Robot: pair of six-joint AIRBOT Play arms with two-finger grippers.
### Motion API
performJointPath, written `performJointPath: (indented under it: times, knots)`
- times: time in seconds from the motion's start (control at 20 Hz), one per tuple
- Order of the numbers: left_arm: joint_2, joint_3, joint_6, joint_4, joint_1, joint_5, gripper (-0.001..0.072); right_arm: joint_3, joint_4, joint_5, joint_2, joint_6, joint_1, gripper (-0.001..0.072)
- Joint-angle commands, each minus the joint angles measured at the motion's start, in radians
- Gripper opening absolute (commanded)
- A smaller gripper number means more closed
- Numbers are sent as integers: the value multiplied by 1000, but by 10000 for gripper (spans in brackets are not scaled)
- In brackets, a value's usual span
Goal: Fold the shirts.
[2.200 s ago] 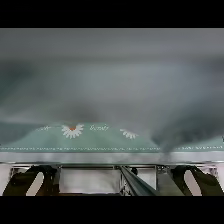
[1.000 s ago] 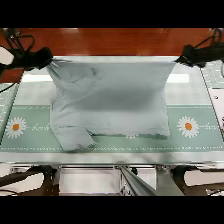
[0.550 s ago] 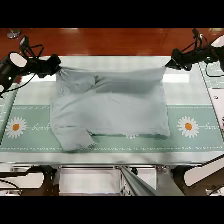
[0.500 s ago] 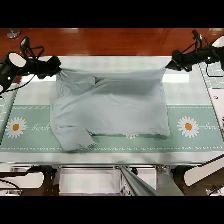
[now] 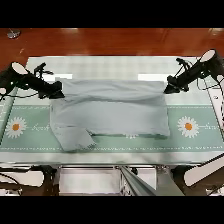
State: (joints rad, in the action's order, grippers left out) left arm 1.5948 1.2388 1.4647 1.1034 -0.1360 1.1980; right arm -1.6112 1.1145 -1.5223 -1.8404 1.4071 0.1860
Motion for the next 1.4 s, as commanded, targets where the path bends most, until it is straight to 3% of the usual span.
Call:
performJointPath:
  times: [0.0, 0.05, 0.25, 0.4, 0.45, 0.55, 0.7, 1.0, 1.05, 1.2, 1.25, 1.3, 1.35]
  knots:
    - [16, 7, -8, 2, -23, 114, 697, 40, 44, -19, 8, 51, -6, 574]
    - [14, 24, -9, 21, -35, 159, 701, 41, 48, -30, 24, 39, -5, 618]
    - [-85, -21, 3, 152, -95, 245, 701, 75, 98, -10, 155, 27, 35, 618]
    - [-225, -240, -3, 293, -179, 243, 700, 309, 71, 150, 330, 29, 87, 618]
    - [-270, -327, -4, 319, -227, 238, 699, 419, 0, 191, 396, 12, 101, 617]
    - [-379, -506, -31, 186, -369, 188, 700, 632, -192, 238, 526, -135, 95, 617]
    - [-518, -726, -126, -52, -488, 144, 700, 834, -273, 331, 658, -142, 92, 617]
    - [-612, -939, -126, -259, -323, -21, 700, 890, -275, 306, 697, -143, 91, 617]
    - [-612, -949, -175, -328, -282, -30, 700, 890, -298, 286, 697, -170, 91, 617]
    - [-612, -952, -189, -336, -153, -62, 695, 889, -293, 232, 700, -204, 129, 617]
    - [-612, -951, -198, -336, -138, -61, 560, 889, -271, 224, 700, -199, 170, 617]
    - [-612, -951, -216, -336, -138, -58, 120, 889, -217, 217, 700, -176, 224, 617]
    - [-612, -948, -243, -337, -140, -46, 19, 889, -143, 200, 700, -150, 276, 617]
